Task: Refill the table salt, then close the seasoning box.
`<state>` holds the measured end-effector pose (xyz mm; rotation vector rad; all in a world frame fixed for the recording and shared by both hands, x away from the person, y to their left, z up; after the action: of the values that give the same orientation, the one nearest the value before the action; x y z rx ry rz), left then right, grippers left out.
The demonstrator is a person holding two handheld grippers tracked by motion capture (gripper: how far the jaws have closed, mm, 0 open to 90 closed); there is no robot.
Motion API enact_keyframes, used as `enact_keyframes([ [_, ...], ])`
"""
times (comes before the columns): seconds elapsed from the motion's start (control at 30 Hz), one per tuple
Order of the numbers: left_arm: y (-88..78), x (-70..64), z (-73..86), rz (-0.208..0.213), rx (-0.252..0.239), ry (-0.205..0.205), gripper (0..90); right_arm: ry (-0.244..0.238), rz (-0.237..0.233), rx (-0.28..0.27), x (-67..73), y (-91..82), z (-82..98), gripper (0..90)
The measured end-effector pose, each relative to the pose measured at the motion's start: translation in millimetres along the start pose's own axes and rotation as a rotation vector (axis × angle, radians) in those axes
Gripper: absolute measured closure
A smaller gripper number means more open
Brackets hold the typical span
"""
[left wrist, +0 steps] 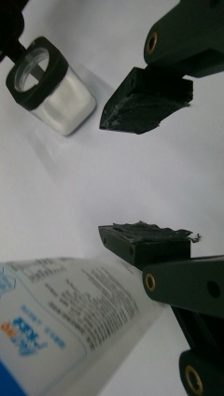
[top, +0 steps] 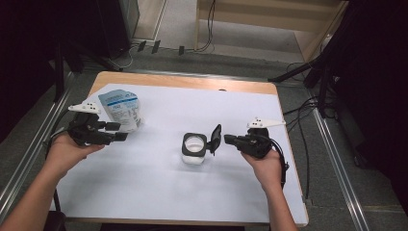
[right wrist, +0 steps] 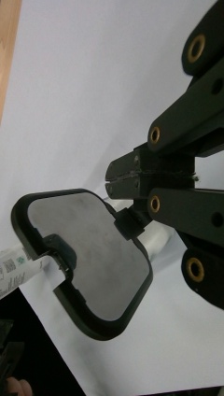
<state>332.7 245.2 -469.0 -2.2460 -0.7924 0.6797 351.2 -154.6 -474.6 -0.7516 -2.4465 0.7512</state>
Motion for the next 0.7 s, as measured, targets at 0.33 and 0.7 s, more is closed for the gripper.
enact_keyframes([
  [0.33, 14.1, -11.3, 1.6, 0.019, 0.002, 0.009, 43.0, -0.004, -0.018, -0.008, 0.3, 1.1, -6.6, 90.0],
  [0.7, 25.6, -16.7, 6.4, 0.025, 0.004, 0.027, 43.1, -0.027, -0.031, -0.028, 12.1, 2.0, -17.2, 90.0],
])
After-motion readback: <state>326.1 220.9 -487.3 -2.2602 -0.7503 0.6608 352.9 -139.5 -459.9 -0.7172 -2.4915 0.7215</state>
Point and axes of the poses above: each handheld gripper's, and its own axes: y roughly forward along the jaws, z roughly out of its underside, x roughly to its left, the point moved 6 cm from there along y, roughly forward along the jaws, and after that the axes turned 6 degrees about x, right-handed, at the moved point
